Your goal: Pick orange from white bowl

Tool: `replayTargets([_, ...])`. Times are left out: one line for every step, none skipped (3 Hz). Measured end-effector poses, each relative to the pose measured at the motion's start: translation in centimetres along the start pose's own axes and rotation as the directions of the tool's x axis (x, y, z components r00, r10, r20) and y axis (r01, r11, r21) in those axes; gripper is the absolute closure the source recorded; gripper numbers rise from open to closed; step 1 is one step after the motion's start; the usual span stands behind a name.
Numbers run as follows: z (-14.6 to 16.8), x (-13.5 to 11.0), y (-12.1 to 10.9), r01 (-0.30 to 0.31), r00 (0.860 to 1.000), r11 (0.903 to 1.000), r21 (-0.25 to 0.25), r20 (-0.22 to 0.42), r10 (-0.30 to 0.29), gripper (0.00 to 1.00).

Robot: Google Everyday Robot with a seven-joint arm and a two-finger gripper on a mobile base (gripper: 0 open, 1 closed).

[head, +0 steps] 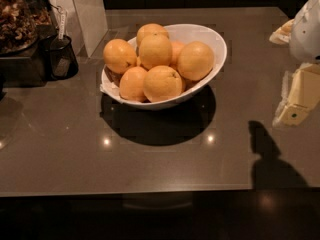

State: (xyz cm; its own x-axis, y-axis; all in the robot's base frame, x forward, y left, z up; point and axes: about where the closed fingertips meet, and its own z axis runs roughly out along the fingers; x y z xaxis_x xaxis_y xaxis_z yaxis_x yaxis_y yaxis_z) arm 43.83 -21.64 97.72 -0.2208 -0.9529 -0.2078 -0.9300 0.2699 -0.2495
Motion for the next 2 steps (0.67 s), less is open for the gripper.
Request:
replayTargets([0.0,0.0,0.0,0.000,1.000,1.0000,0.000,0.001,0.000,0.00])
replayTargets([0.2,-2.1,-1.4,0.008,0.996,0.9995,-0.030,0.091,-0.005,0.00])
